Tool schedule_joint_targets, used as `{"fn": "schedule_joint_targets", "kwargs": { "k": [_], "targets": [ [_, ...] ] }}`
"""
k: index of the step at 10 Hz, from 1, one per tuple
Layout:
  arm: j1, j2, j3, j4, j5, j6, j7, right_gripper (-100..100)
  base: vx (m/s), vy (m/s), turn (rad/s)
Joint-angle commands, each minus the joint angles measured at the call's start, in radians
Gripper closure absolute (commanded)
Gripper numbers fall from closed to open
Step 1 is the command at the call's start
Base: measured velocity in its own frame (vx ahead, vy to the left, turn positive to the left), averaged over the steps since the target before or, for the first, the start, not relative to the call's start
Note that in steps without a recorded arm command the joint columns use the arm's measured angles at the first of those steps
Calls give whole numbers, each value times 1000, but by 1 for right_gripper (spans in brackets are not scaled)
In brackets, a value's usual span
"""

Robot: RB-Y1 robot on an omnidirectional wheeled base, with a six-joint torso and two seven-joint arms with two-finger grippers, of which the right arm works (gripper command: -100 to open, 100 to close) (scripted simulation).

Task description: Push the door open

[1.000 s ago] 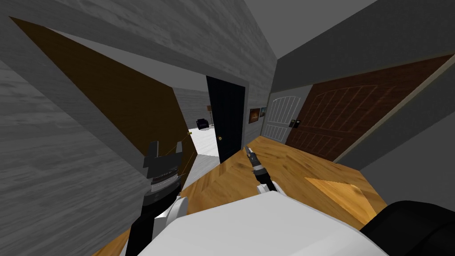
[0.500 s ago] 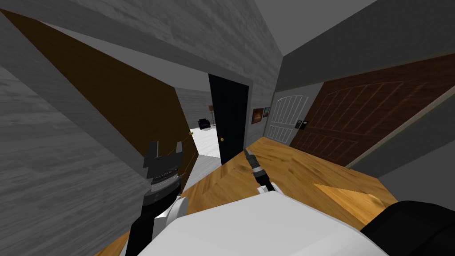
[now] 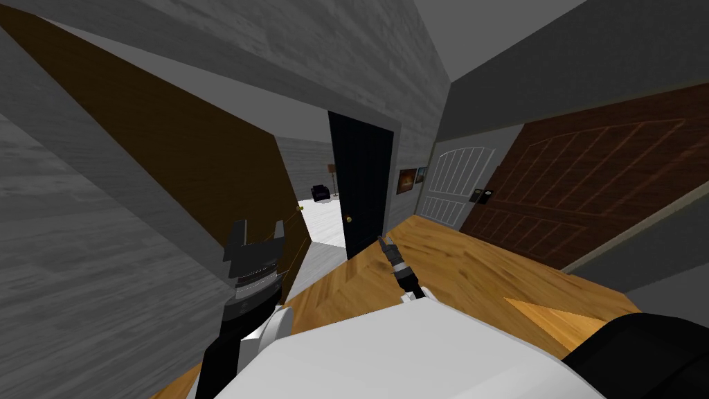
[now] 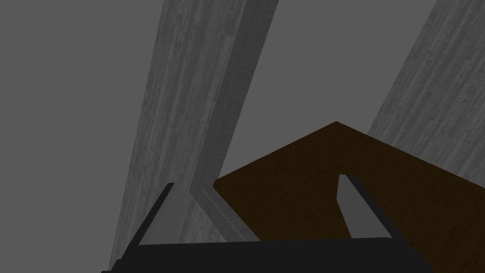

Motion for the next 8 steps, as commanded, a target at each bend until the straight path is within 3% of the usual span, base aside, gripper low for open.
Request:
{"fn": "schedule_joint_targets", "kwargs": {
  "k": [1, 8],
  "targets": [
    [-5, -1, 3, 32, 7, -10, 34, -100, 107, 16, 61],
    [-32, -9, 10, 163, 32, -47, 162, -100, 104, 17, 54]
  ]
}}
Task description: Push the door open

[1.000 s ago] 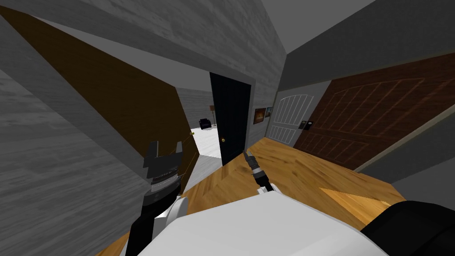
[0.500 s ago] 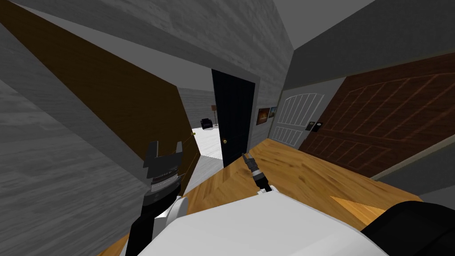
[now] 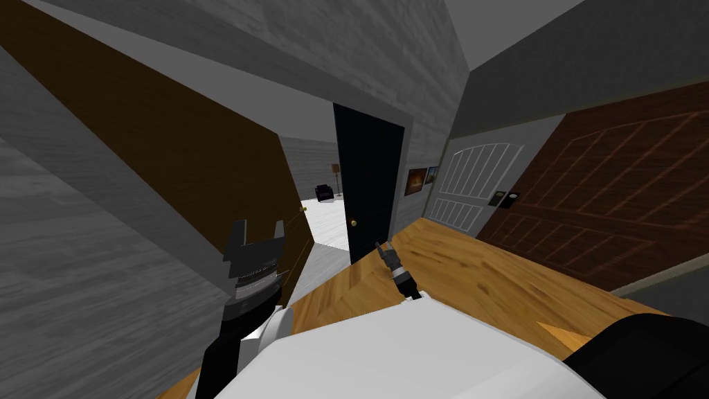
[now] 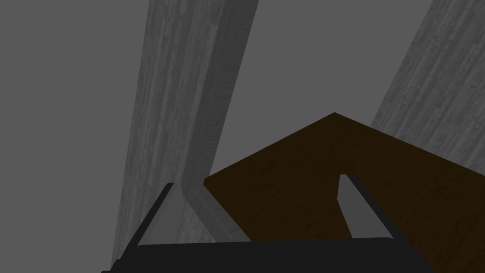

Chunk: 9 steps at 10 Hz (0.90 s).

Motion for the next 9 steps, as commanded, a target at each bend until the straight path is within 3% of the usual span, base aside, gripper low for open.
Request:
{"fn": "schedule_joint_targets", "kwargs": {
  "k": [1, 9],
  "targets": [
    [-4, -1, 2, 35, 6, -15, 32, -100, 100, 18, 55],
    [-32, -7, 9, 170, 32, -53, 165, -100, 105, 7, 50]
  ]
}}
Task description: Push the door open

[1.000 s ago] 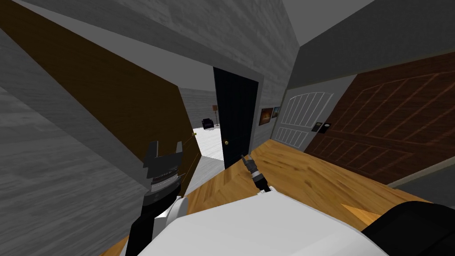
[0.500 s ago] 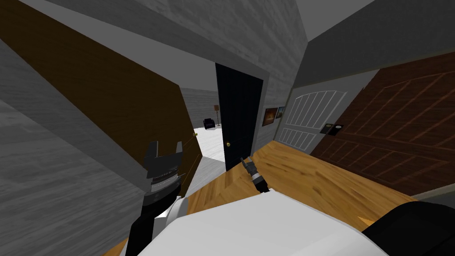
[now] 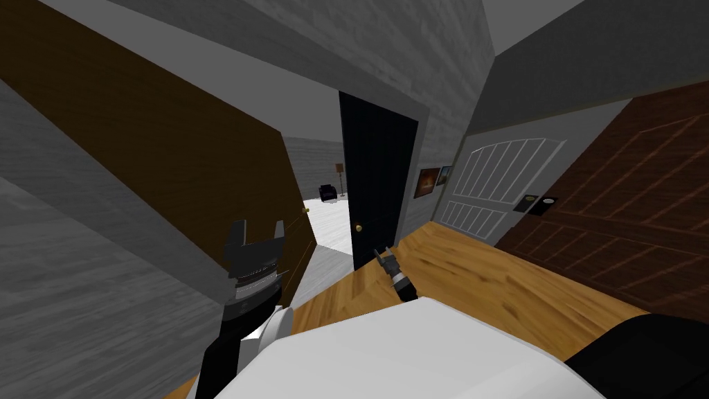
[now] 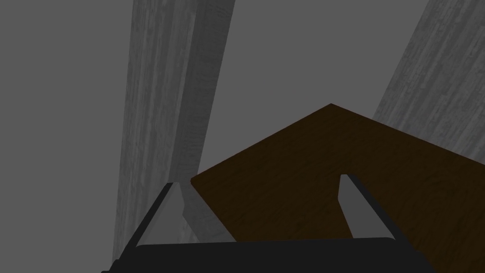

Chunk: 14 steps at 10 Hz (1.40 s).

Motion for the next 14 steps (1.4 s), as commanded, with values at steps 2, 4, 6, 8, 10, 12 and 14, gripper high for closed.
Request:
{"fn": "schedule_joint_targets", "kwargs": {
  "k": [2, 4, 6, 8, 10, 12, 14],
  "targets": [
    [-11, -2, 3, 60, 11, -19, 58, -100, 113, -1, 58],
    [-20, -3, 5, 102, 19, -30, 100, -100, 140, 10, 67],
    [-28, -3, 7, 143, 27, -42, 140, -100, 140, -14, 49],
    [-35, -4, 9, 177, 33, -51, 173, -100, 124, 1, 59],
    [-42, -4, 10, 209, 40, -60, 204, -100, 109, -1, 52],
    [-48, -4, 12, 241, 46, -69, 235, -100, 133, -9, 42],
    [-55, -4, 14, 276, 52, -79, 269, -100, 132, -7, 52]
  ]
}}
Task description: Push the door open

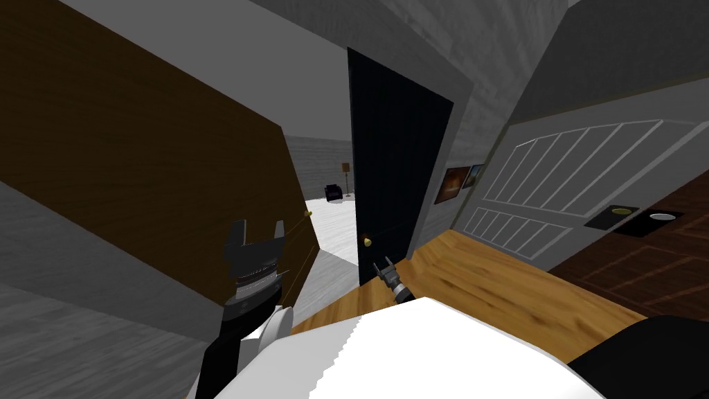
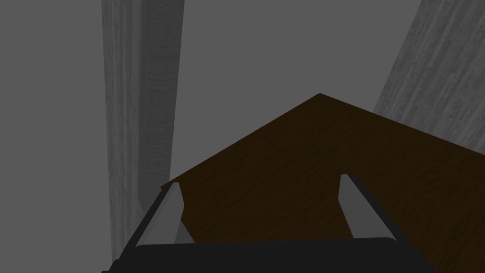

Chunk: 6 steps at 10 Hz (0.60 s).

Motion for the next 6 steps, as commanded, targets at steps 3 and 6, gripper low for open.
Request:
{"fn": "schedule_joint_targets", "kwargs": {
  "k": [3, 6],
  "targets": [
    [-8, 4, -5, 10, 0, 1, 6, -100, 119, 15, 19],
    [-20, 11, -12, 25, -2, 4, 10, -100, 201, 49, 22]
  ]
}}
